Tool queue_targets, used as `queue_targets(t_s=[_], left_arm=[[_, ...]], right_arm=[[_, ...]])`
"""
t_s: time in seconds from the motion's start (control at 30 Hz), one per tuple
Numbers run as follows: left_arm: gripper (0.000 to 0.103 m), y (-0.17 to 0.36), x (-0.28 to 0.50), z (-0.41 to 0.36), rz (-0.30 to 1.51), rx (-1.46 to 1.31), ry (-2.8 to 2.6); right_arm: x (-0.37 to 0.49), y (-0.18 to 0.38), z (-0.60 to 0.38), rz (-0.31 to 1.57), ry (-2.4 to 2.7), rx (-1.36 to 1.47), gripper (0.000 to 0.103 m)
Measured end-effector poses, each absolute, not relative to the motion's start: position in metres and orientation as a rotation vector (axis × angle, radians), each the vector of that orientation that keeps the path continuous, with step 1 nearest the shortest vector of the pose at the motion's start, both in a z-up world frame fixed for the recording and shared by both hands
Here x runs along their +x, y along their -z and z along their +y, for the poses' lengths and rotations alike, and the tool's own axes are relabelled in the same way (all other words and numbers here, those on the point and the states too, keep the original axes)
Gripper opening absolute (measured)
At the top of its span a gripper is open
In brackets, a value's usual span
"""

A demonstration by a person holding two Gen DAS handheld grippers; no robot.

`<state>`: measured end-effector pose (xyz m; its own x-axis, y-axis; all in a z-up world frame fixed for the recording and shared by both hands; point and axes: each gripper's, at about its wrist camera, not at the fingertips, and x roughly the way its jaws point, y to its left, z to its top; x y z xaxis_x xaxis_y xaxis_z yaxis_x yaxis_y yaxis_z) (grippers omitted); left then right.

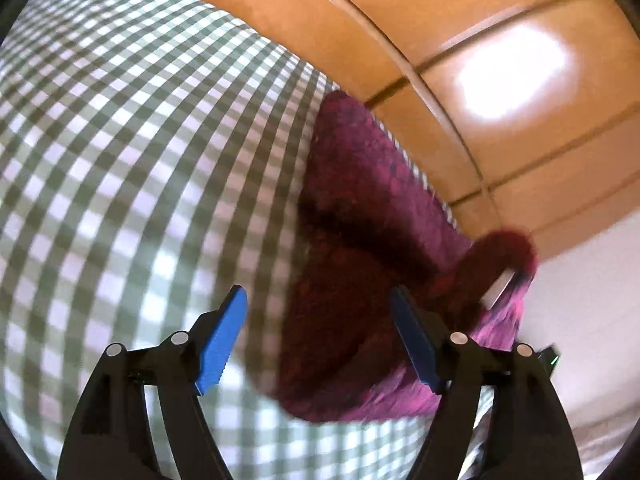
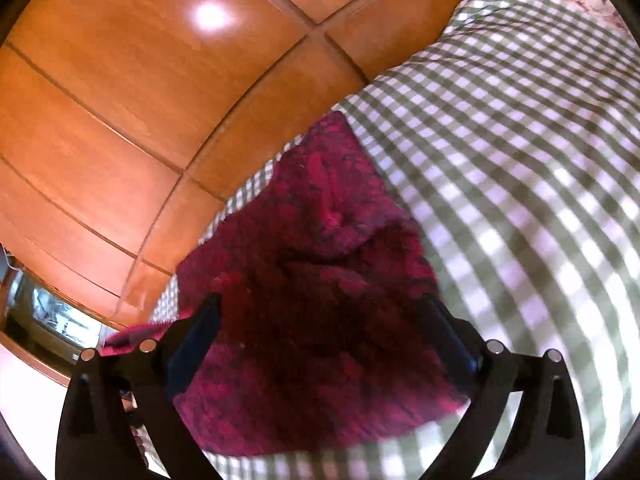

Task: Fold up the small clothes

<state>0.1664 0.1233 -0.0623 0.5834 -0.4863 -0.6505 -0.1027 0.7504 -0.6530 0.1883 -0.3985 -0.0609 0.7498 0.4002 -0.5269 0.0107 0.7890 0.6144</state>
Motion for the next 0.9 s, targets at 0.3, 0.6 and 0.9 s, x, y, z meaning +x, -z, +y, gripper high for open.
queue_targets(t_s=[0.3,0.6,0.9], left_arm=[[0.088,0.072,0.139,0.078,0.886,-0.464,0.317],[0.092,0.065,0.13,0.115,0.842,-0.675,0.343],[0.098,0.076,0.134,0.048,0.906,-0.28,0.444]], right_arm=[[0.175,0.083,-0.386,0.781,-0.168,0.492,0.098],[0.187,0.094,-0.385,0.797,-0.136,0.44,0.082],[0.197,0.098,-0.375,0.832,-0.097,0.367,0.066]])
